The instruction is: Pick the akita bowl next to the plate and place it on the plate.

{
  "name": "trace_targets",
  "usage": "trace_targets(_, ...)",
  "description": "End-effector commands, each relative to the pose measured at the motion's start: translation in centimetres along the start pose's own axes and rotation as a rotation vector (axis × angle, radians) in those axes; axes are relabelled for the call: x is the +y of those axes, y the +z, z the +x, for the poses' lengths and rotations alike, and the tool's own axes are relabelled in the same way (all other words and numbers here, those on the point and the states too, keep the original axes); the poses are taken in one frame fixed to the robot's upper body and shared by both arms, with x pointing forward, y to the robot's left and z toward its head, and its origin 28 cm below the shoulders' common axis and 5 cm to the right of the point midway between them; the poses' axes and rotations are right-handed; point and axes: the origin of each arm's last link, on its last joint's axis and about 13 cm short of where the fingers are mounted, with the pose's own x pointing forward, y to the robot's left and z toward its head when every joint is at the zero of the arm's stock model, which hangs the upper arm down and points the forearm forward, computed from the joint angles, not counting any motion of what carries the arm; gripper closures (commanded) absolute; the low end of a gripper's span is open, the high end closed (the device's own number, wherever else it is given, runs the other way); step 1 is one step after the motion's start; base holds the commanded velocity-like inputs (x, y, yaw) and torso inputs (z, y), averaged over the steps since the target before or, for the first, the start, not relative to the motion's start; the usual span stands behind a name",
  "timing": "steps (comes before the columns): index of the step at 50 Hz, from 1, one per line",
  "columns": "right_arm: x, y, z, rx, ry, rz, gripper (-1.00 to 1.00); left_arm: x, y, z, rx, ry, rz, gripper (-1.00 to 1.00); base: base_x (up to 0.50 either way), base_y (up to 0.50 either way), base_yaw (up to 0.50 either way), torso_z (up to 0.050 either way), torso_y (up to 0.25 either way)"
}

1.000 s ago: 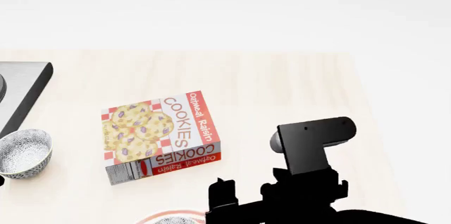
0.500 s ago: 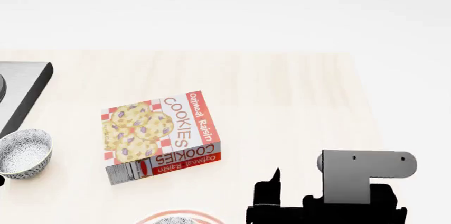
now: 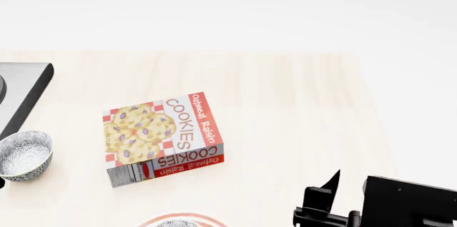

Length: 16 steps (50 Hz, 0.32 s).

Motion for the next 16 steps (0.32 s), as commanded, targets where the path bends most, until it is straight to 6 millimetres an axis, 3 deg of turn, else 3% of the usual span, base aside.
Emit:
trace_targets(1, -0.45, -0.62, -0.11, -0.05, -0.076, -0.03, -1.0, 0.04, 0.01, -0.02, -0.001, 0.0, 0.002, -1.0, 0.0, 0.0, 0.0, 0.0, 0.0)
trace_targets(16, -1.27, 0.21, -0.89, -0.121, -0.149, -0.024, -1.0, 0.07, -0.07, 0.01, -0.003, -0.001, 0.003, -1.0, 0.0, 0.0, 0.0, 0.0, 0.0)
